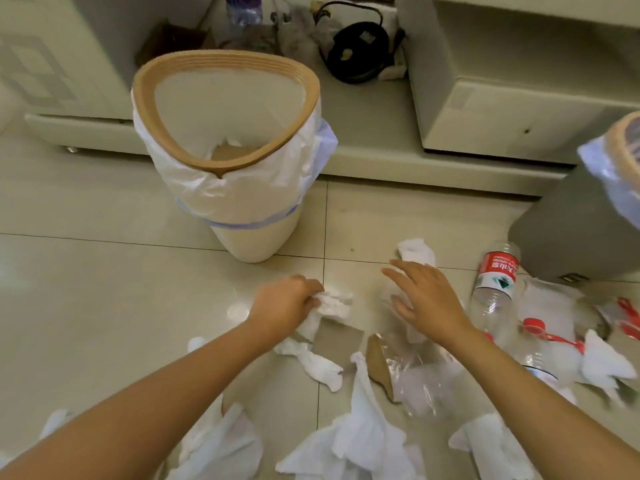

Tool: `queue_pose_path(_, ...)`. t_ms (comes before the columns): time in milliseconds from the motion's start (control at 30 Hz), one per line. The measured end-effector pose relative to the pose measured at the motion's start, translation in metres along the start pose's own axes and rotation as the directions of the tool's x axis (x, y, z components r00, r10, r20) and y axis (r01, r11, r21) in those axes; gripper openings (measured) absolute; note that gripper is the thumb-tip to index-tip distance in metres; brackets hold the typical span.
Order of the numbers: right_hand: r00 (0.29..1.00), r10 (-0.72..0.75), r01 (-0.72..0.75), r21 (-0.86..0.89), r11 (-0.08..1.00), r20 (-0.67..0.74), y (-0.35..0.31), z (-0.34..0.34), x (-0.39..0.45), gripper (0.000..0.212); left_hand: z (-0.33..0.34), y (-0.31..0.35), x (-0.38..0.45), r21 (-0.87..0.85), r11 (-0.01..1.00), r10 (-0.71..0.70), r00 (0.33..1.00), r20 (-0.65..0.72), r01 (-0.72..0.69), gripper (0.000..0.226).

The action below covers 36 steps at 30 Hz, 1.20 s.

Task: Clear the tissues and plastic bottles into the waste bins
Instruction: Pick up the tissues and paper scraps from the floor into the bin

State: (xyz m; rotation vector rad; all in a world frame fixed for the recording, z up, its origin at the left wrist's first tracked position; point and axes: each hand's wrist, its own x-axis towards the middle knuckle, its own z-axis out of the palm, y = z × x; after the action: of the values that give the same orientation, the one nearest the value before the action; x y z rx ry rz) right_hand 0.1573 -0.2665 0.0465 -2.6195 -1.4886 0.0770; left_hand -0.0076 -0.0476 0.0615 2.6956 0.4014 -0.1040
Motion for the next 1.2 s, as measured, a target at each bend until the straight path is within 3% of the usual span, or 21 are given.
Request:
queue_pose_path(100, 0.963, 0.217, -0.230, 0.069, 0.971, 0.161, 0.035, -0.009, 0.006, 0.077, -0.006, 0.004, 0.017, -0.049, 0.996, -0.075, 0.997, -0.037, 0.073, 0.023)
queue_pose_path(167, 0.912, 0.286, -0.319, 0.071, 0.945, 0.294, 0.053, -0.012, 0.011, 0.091, -0.006, 0.006, 0.024, -0.109, 0.986, -0.128, 0.991, -0.040, 0.123, 0.021)
queue_pose_path(300, 0.817, 0.309, -0.381, 0.054, 0.923, 0.487, 0.066, -0.009, 0.019, 0.107, 0.001, 0.009, 0.029, -0.193, 0.968, -0.170, 0.985, -0.028, 0.161, 0.023)
queue_pose_path(433, 0.801, 0.304, -0.311, -0.075, 0.947, 0.516, 0.058, 0.006, 0.020, 0.094, 0.005, 0.011, 0.027, -0.199, 0.965, -0.172, 0.985, -0.004, 0.168, 0.025)
queue_pose_path(600, 0.914, 0.217, -0.196, -0.094, 0.976, 0.342, 0.045, 0.022, 0.010, 0.046, 0.006, 0.009, 0.019, -0.169, 0.968, -0.185, 0.983, 0.015, 0.185, 0.024)
queue_pose_path(800, 0.997, 0.067, -0.069, -0.044, 0.997, -0.034, 0.037, 0.015, 0.008, 0.031, -0.006, 0.006, 0.010, -0.213, 0.965, -0.164, 0.986, -0.041, 0.151, 0.024)
queue_pose_path(1000, 0.893, -0.204, 0.183, -0.091, 0.979, -0.400, -0.006, -0.024, 0.015, 0.033, -0.044, -0.001, -0.001, -0.165, 0.983, 0.026, 0.945, -0.325, -0.084, 0.030)
queue_pose_path(1200, 0.791, -0.258, 0.296, -0.023, 0.955, -0.555, -0.054, -0.074, 0.031, 0.028, -0.103, -0.002, -0.013, -0.053, 0.960, 0.203, 0.812, -0.547, -0.275, 0.027)
